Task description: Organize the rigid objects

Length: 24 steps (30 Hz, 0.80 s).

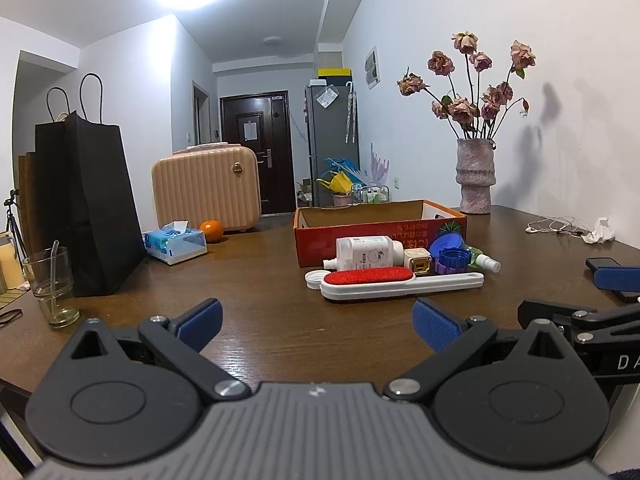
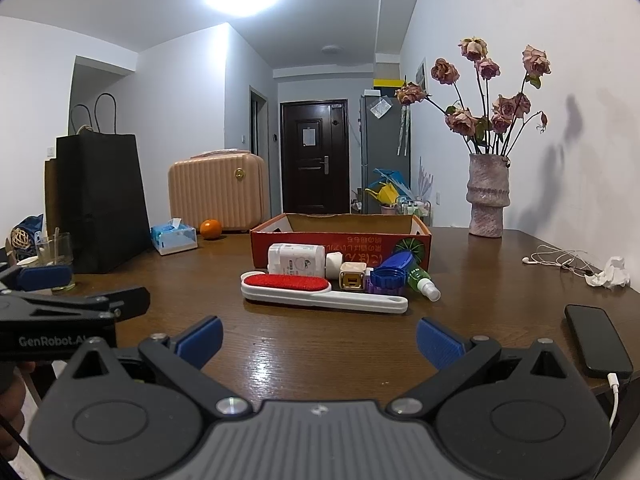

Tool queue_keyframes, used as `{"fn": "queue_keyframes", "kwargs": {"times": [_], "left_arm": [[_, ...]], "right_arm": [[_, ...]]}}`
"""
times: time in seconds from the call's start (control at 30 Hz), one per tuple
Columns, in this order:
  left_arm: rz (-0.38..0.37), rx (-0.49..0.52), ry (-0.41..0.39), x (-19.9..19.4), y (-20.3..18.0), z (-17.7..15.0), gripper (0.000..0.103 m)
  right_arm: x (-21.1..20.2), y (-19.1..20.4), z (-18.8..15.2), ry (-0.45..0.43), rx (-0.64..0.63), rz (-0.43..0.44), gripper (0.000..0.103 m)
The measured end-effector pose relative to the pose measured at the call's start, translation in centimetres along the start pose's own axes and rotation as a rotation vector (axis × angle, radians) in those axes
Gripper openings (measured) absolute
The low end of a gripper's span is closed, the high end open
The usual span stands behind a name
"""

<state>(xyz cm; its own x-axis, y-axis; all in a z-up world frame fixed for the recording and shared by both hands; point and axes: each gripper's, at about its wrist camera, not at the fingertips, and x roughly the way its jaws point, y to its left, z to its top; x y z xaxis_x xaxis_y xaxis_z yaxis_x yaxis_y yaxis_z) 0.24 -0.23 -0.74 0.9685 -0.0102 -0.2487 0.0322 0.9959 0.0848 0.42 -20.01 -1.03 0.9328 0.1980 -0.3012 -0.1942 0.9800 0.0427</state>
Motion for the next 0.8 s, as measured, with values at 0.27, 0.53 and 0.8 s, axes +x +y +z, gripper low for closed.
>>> {"fn": "queue_keyframes", "kwargs": {"times": [0.27,0.53,0.8], "left_arm": [[0.021,0.013,0.028,5.0,1.3,1.0,0.103],[0.003,-0.015,0.178,13.1,2.8,2.0,0.103],[-0.081,-0.080,0.252,20.8,2.7,4.1,0.103]], "right_arm": [[2.2,-1.2,-0.5,0.019,-0.009,-0.032,0.103],[8.5,-4.8,0.3,0.077,0.020,-0.083,0.103],[16.2,-9.8,2.4,0.214,0.106,0.027,0.074]]}}
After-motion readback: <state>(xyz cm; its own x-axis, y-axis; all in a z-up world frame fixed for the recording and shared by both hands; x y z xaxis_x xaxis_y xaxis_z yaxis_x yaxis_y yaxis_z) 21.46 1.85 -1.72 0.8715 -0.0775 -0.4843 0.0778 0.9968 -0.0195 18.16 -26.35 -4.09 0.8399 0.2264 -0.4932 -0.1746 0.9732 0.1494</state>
